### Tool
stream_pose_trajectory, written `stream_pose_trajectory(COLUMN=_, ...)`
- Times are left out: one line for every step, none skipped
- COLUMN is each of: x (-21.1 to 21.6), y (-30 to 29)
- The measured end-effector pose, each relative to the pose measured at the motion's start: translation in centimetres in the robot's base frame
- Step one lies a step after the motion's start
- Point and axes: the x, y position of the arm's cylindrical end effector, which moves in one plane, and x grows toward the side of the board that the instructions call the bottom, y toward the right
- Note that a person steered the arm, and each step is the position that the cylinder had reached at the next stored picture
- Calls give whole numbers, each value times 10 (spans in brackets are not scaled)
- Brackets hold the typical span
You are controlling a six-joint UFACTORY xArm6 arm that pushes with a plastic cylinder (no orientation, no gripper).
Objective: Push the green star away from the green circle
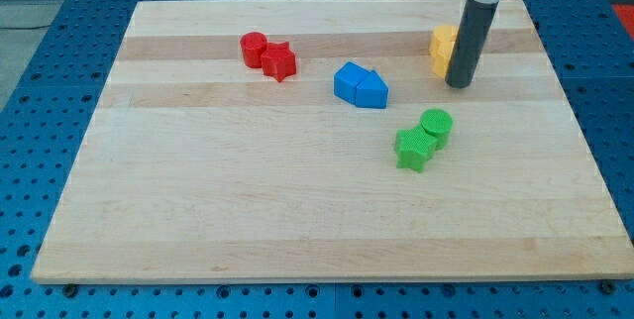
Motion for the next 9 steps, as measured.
stream_pose_trajectory(x=0, y=-3)
stream_pose_trajectory(x=22, y=-3)
stream_pose_trajectory(x=38, y=-2)
stream_pose_trajectory(x=52, y=-3)
stream_pose_trajectory(x=67, y=-3)
stream_pose_trajectory(x=89, y=-7)
stream_pose_trajectory(x=114, y=-35)
stream_pose_trajectory(x=115, y=-65)
stream_pose_trajectory(x=115, y=-93)
